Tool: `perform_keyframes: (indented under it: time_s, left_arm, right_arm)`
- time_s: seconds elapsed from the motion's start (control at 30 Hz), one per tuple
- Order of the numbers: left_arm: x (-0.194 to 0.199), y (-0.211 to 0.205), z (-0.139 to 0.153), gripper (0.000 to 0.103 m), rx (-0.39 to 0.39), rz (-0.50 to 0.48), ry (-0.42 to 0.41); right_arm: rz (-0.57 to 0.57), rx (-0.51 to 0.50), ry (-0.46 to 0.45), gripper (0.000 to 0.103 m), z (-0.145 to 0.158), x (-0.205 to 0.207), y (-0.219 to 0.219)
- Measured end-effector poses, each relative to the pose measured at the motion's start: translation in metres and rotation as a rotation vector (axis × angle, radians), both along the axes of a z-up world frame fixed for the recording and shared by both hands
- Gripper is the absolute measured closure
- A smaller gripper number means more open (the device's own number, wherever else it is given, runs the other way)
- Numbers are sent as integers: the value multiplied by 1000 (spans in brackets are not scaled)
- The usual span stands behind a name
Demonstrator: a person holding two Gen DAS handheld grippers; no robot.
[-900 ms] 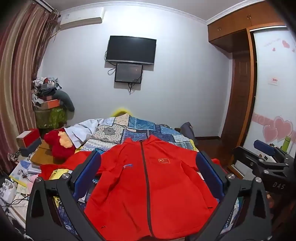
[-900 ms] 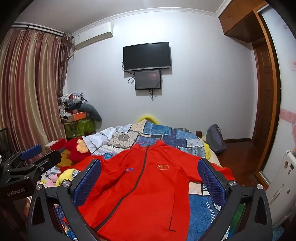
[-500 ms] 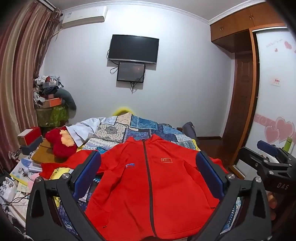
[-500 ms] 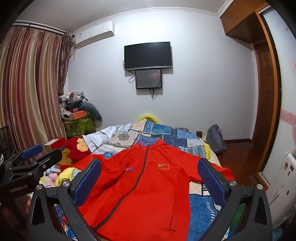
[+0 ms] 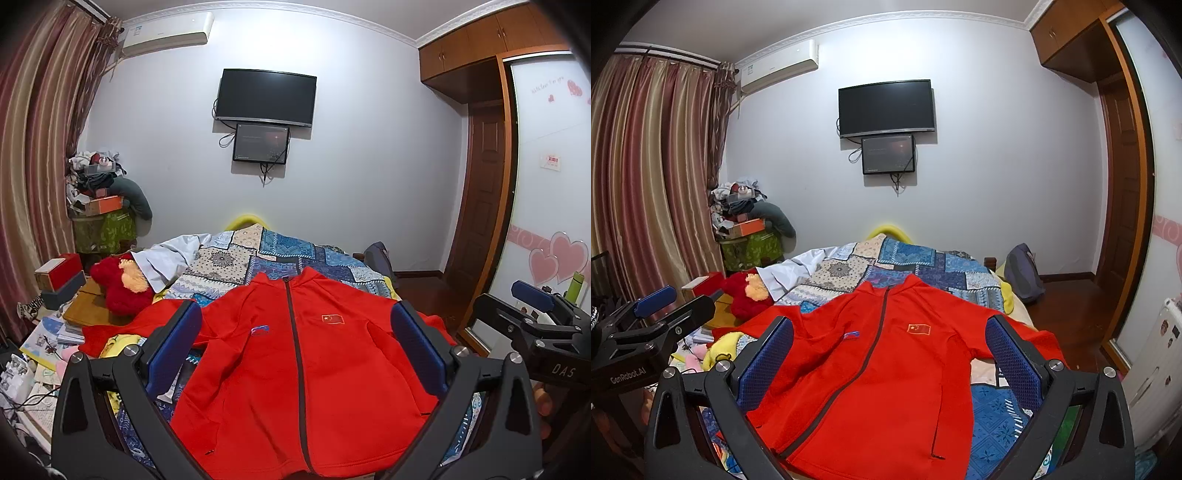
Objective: Fold large clothes
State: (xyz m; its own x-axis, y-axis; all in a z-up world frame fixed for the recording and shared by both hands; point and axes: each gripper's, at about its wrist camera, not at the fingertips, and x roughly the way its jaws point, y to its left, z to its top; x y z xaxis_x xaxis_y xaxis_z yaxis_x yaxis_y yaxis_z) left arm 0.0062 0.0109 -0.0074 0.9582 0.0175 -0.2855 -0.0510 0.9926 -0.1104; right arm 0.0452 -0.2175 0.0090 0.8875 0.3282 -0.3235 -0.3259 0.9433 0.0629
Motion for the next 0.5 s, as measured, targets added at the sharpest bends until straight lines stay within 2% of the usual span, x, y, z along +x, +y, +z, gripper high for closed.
perform_keyframes:
  time_s: [0.5]
  left_arm:
    - [0, -4, 3, 0, 10, -2, 4]
  right_arm:
    - [1, 2, 4, 0, 0, 1, -1]
